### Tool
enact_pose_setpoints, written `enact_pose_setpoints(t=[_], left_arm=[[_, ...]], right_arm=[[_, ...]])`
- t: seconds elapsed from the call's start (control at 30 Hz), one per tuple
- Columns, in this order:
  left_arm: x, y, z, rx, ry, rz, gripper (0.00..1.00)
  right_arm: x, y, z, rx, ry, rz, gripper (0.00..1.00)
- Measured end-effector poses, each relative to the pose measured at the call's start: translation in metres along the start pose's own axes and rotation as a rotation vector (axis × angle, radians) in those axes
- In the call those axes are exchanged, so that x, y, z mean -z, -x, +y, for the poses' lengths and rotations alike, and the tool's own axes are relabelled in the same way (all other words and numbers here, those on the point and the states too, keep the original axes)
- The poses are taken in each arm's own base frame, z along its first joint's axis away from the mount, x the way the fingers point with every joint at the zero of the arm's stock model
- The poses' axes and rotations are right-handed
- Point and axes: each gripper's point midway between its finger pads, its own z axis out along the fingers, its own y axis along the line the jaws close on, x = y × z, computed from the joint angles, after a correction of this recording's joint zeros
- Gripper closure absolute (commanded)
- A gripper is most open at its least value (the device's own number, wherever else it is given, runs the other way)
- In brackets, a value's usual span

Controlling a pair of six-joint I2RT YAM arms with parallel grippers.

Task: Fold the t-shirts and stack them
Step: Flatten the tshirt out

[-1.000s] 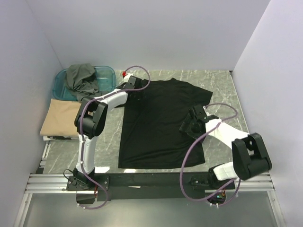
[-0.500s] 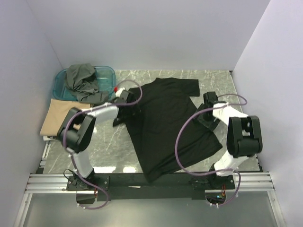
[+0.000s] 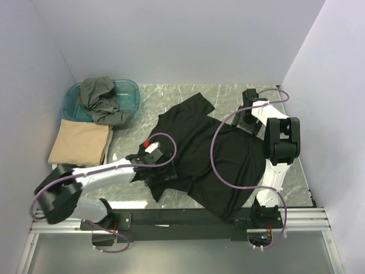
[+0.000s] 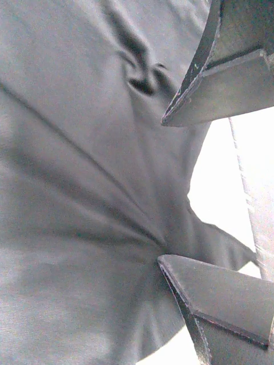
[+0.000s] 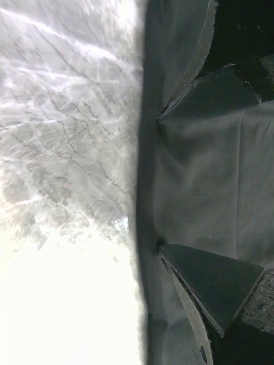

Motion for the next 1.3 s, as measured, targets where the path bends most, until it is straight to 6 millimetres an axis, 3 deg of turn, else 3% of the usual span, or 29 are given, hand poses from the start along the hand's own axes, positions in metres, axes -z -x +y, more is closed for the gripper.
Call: enact_pose_setpoints(t=[0.1,0.2,0.37,0.5,0.67,0.77,0.83,1.03,1.1,1.3], left_arm=[[0.020,0.000,0.007,-0.019,0.005,-0.005,0.00],[0.037,0.023,-0.001,-0.055,0.001,-0.084,0.00],[0.052,0.096,-0.032,-0.078,-0.031,-0.258,0.00],[0.031,0.162,-0.043,-0.080,0.003,-0.354,0.01],[-0.024,0.217,-0.050,-0.122,0.040,-0.355,0.01],[-0.060,0.248,-0.059,-0.153,0.048,-0.339,0.01],[-0.081,0.260,-0.065,-0.170,0.038,-0.332,0.01],[-0.134,0.277,-0.064,-0.202,0.036,-0.276,0.01],[-0.134,0.290,-0.066,-0.189,0.010,-0.287,0.01],[-0.133,0.318,-0.037,-0.126,0.016,-0.301,0.00]], right_arm=[[0.009,0.007,0.002,0.037,0.010,-0.020,0.09],[0.026,0.015,0.002,0.049,0.026,-0.058,0.08],[0.077,0.016,-0.008,0.007,0.080,-0.162,0.08],[0.093,-0.012,-0.027,-0.041,0.103,-0.175,0.07],[0.062,-0.062,-0.063,-0.103,0.074,-0.038,0.07],[0.047,-0.073,-0.080,-0.131,0.036,0.015,0.08],[0.041,-0.072,-0.080,-0.130,0.035,0.023,0.08],[0.012,-0.059,-0.072,-0.104,0.018,0.077,0.08],[0.009,-0.045,-0.068,-0.100,0.023,0.065,0.08],[-0.008,0.008,-0.045,-0.028,0.079,0.056,0.07]])
